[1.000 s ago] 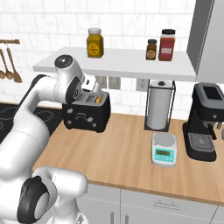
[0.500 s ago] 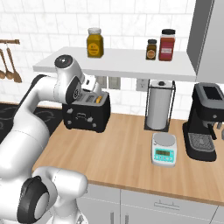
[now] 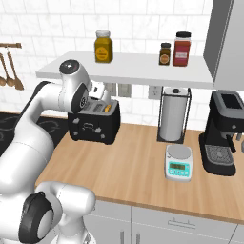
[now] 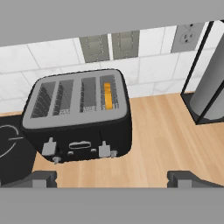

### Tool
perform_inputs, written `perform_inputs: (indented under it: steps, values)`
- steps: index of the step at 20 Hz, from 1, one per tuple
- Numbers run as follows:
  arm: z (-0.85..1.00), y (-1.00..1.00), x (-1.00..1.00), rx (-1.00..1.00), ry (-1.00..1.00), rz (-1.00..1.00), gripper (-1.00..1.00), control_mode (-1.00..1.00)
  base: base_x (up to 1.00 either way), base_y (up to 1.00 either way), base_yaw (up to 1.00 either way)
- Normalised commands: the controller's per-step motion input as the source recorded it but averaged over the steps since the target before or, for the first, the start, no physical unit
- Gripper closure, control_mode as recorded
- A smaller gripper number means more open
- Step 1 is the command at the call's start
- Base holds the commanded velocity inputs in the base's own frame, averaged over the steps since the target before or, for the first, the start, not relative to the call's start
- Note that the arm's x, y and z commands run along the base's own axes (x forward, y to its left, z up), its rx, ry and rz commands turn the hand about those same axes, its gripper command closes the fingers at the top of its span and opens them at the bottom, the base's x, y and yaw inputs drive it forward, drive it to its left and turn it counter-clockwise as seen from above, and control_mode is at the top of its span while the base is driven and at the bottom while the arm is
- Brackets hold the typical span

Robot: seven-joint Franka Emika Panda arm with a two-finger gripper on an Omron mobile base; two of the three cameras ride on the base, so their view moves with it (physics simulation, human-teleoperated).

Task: Start the toaster. Once the lever pops up, take the bread to the plate on the dining counter.

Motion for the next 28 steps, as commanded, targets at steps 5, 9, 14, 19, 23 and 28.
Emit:
perform_inputs:
  steps: [5, 9, 14, 19, 23, 28]
  values:
    - [0.00, 0.00, 0.00, 0.00, 0.00, 0.00, -1.00, -1.00, 0.00, 0.00, 0.00]
    - [0.00, 0.00, 0.00, 0.00, 0.00, 0.00, -1.00, -1.00, 0.00, 0.00, 0.00]
    - [0.00, 0.00, 0.00, 0.00, 0.00, 0.00, -1.00, -1.00, 0.00, 0.00, 0.00]
    - [0.00, 0.00, 0.00, 0.00, 0.00, 0.00, -1.00, -1.00, 0.00, 0.00, 0.00]
    - [0.00, 0.00, 0.00, 0.00, 0.00, 0.00, -1.00, -1.00, 0.00, 0.00, 0.00]
    - [0.00, 0.00, 0.00, 0.00, 0.00, 0.00, -1.00, -1.00, 0.00, 0.00, 0.00]
